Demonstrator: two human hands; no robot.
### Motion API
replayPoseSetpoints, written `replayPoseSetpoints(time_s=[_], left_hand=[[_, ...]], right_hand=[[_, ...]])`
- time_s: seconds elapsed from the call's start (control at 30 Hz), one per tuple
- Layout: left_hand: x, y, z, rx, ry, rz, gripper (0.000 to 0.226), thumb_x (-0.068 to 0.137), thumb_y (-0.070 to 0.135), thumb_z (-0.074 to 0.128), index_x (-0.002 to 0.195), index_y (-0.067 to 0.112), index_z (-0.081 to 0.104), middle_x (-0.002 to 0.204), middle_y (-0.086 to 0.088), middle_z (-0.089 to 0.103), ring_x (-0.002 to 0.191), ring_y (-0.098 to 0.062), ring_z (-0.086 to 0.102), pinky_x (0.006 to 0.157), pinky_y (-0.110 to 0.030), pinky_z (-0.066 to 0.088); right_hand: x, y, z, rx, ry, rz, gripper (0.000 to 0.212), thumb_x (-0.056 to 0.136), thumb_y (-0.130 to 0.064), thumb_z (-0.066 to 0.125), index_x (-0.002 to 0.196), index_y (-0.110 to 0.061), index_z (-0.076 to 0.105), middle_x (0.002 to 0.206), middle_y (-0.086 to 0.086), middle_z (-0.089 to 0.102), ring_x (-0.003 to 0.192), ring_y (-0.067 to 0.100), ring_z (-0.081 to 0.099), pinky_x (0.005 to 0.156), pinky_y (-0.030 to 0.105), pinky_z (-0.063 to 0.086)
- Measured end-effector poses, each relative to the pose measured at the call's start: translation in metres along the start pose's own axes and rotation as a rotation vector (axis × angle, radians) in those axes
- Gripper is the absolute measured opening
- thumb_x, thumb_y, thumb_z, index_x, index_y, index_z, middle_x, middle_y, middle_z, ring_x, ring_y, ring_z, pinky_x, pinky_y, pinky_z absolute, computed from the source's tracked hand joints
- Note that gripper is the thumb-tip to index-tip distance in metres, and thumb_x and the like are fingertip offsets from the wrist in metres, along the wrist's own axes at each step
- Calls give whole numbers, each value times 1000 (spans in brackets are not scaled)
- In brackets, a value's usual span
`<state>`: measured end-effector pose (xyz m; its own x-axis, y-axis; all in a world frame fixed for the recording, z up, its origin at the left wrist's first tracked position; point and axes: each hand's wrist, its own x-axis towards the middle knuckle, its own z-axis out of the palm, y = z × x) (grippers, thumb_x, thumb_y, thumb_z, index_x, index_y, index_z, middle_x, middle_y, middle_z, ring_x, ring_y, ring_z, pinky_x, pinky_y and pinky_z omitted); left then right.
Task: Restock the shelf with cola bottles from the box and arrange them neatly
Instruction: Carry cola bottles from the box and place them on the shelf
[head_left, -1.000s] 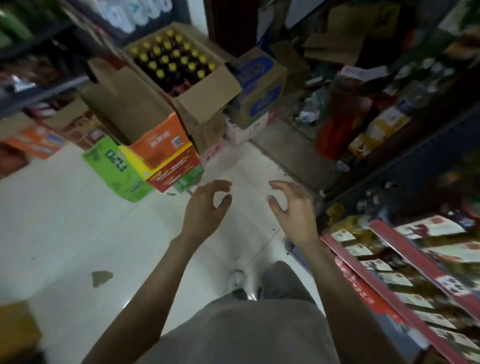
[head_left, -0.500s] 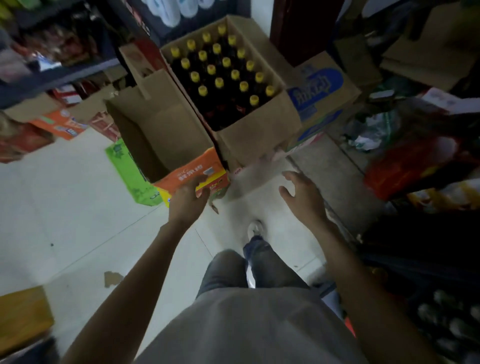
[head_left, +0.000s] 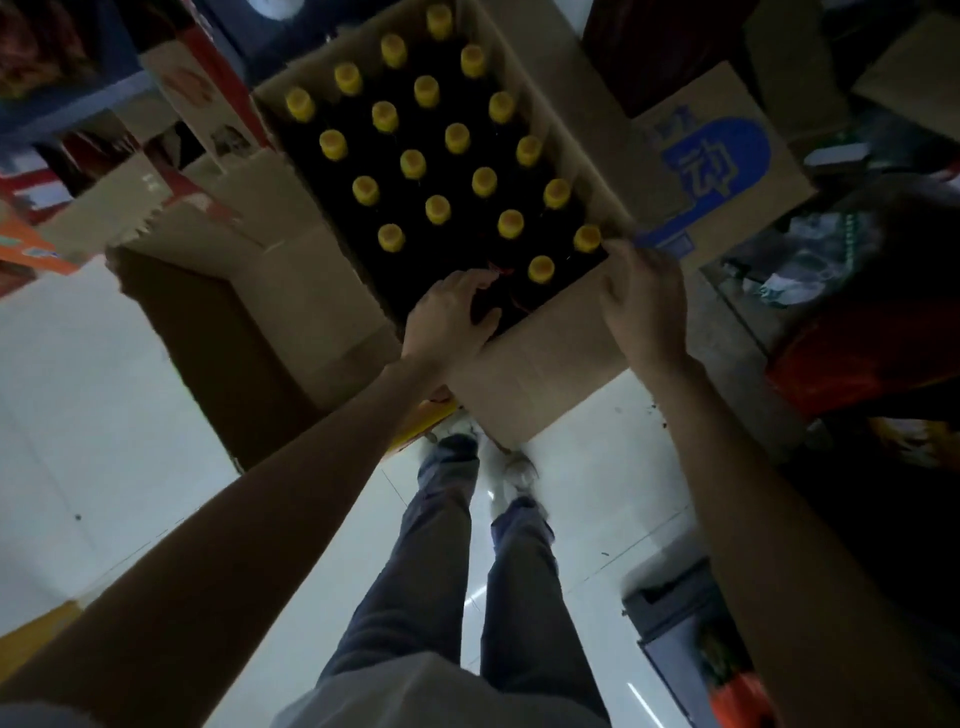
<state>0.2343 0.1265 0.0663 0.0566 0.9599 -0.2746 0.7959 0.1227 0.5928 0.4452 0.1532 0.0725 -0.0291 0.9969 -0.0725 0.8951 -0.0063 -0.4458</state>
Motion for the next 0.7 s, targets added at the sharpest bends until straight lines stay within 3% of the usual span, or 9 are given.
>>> replayPoseSetpoints(time_s=[0.17,0.33,0.5,0.7], left_hand=[[50,-9,27,82,-110,127,51,89,30,62,137,24,47,135,-2,51,123,-21,49,97,-40,45],[70,-1,46,89,-115,102,46,87,35,64,131,26,52,131,1,51,115,-23,53,89,-42,48],[67,-5,46,17,-22,156,35,85,32,66,119,23,63,122,1,58,105,-23,59,78,-42,52],[46,-12,13,-198,114,267,34,81,41,68,108,21,70,106,4,62,81,-2,58,61,-24,50]], right_hand=[[43,4,25,-165,-44,10,42,80,-24,67,119,-13,60,122,11,60,119,35,47,93,43,34],[69,-3,33,-366,-155,110,39,83,-30,69,117,-14,59,125,10,58,124,32,37,97,42,26],[68,2,36,-307,-112,118,33,78,-33,71,107,-16,65,114,8,62,118,32,41,94,39,21],[47,-19,19,-114,45,131,31,75,-25,75,101,-12,66,109,13,66,115,41,46,95,47,30]])
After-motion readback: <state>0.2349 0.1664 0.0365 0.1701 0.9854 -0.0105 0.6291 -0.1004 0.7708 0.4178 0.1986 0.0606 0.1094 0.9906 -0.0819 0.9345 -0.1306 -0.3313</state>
